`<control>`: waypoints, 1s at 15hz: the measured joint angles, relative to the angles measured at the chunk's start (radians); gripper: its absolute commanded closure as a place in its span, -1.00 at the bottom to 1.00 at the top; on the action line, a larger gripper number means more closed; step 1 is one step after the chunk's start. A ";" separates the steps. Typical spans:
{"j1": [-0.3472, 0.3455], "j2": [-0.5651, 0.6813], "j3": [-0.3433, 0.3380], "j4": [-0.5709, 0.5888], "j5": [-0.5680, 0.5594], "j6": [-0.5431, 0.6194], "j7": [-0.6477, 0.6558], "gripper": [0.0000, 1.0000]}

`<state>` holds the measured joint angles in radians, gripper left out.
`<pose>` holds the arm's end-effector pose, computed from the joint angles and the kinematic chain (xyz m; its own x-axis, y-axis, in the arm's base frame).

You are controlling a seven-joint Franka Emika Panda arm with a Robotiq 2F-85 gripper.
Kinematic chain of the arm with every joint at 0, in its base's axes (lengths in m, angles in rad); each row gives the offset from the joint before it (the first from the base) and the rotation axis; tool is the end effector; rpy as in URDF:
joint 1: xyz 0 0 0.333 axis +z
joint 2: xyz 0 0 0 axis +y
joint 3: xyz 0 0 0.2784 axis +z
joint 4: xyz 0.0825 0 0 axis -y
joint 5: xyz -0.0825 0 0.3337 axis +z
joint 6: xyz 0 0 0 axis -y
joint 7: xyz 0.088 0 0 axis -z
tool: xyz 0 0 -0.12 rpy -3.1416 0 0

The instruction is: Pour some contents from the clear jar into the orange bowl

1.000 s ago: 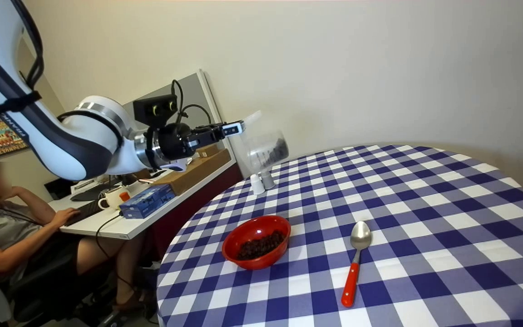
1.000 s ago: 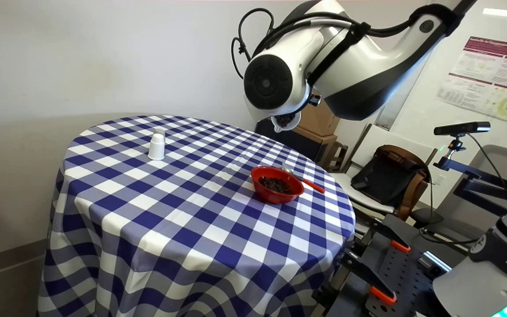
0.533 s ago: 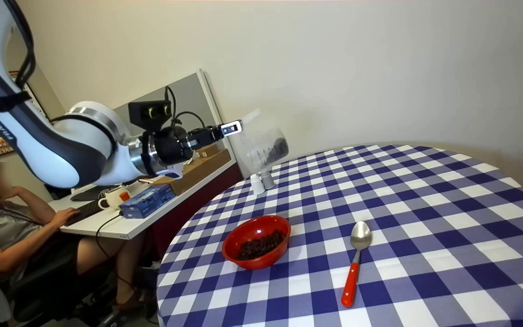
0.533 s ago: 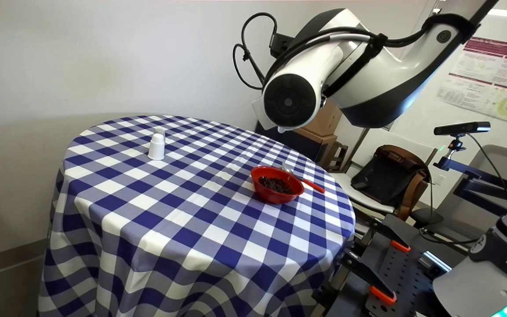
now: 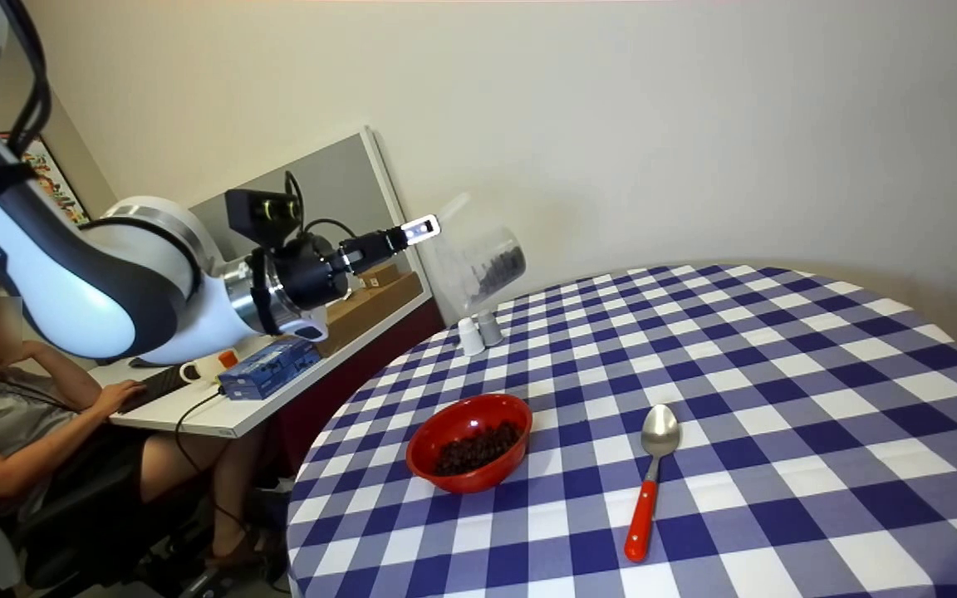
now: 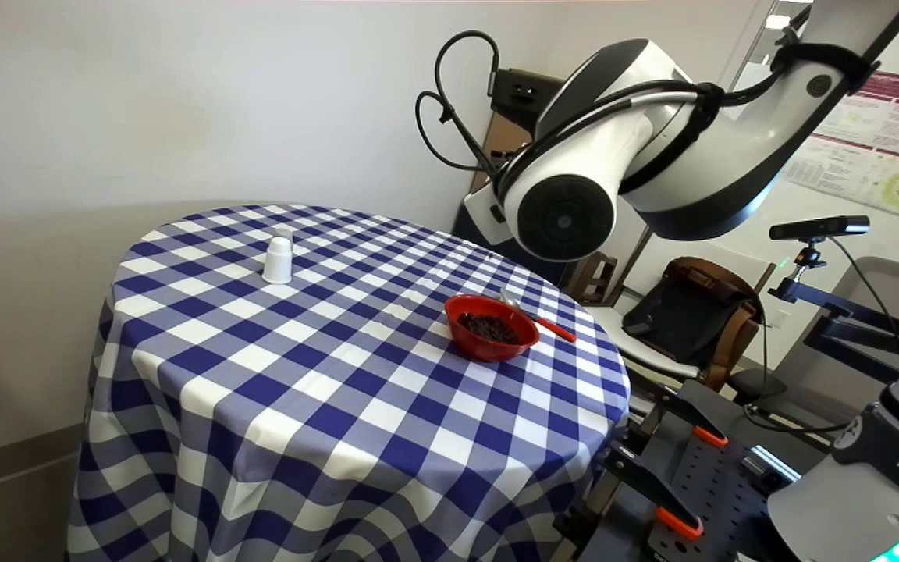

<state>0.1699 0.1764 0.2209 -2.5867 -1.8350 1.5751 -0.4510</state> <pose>0.4054 0.0445 0.2396 -0.0239 -0.0874 -0.9959 0.8059 0.5878 -0.0709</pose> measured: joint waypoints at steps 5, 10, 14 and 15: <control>-0.001 -0.023 -0.008 -0.046 -0.056 0.000 0.002 0.87; -0.001 -0.038 -0.014 -0.070 -0.122 0.000 0.005 0.87; -0.001 -0.046 -0.021 -0.086 -0.169 0.000 0.014 0.87; -0.001 -0.048 -0.023 -0.089 -0.179 0.000 0.016 0.87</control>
<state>0.1686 0.1288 0.1980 -2.6752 -2.0140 1.5751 -0.4349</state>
